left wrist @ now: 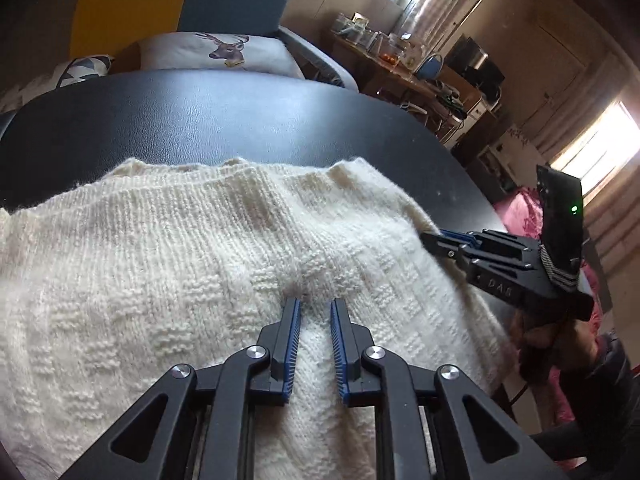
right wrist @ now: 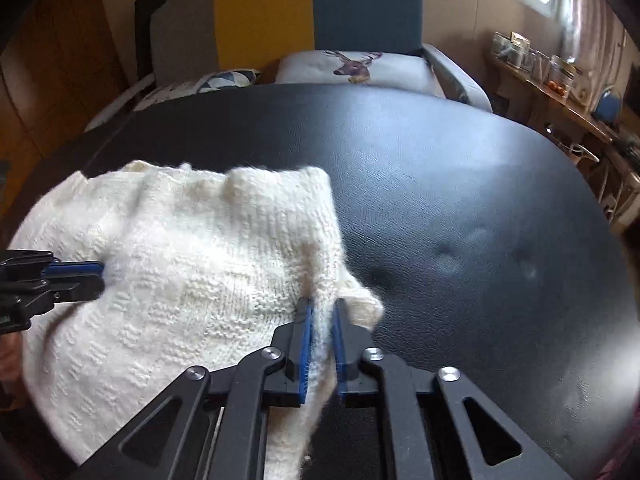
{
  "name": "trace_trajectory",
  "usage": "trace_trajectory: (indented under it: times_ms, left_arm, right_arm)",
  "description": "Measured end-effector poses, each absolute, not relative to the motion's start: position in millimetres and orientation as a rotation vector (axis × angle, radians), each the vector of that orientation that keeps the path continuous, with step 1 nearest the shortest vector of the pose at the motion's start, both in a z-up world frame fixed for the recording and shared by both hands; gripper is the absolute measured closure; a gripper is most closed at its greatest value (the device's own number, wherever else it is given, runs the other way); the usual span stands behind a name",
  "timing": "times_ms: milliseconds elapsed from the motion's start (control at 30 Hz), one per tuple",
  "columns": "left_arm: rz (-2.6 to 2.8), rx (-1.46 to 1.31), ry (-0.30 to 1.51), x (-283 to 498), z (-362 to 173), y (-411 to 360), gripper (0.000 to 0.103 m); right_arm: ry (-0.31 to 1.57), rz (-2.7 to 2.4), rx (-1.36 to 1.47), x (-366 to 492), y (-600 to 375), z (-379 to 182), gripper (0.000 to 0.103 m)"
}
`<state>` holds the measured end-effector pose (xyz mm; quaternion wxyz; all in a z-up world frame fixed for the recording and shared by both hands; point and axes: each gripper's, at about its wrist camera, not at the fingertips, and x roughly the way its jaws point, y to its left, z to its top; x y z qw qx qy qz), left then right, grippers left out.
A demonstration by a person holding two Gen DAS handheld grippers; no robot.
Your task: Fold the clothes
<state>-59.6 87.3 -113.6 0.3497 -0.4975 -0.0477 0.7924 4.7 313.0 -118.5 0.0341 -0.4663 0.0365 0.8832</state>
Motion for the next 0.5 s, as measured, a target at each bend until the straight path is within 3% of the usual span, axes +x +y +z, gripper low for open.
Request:
trace_trajectory:
  times_ms: [67,167,333,500]
  left_arm:
    - [2.085,-1.272,-0.16,-54.8,-102.9,71.8,0.088]
    - [2.146,-1.226,-0.251,-43.8,-86.4,31.9,0.086]
    - [2.358,-1.179,-0.39,-18.2,-71.9,-85.4,0.085]
    - [2.504,-1.23,-0.518,2.9,-81.1,-194.5,0.084]
  right_arm:
    - [0.133,2.719,-1.387,7.7,311.2,-106.5,0.071]
    - [0.253,2.791,-1.193,19.9,306.1,-77.0,0.025]
    - [0.591,2.96,-1.227,13.3,255.2,-73.1,0.019]
    - [0.646,3.014,-1.35,2.4,189.7,-94.2,0.019]
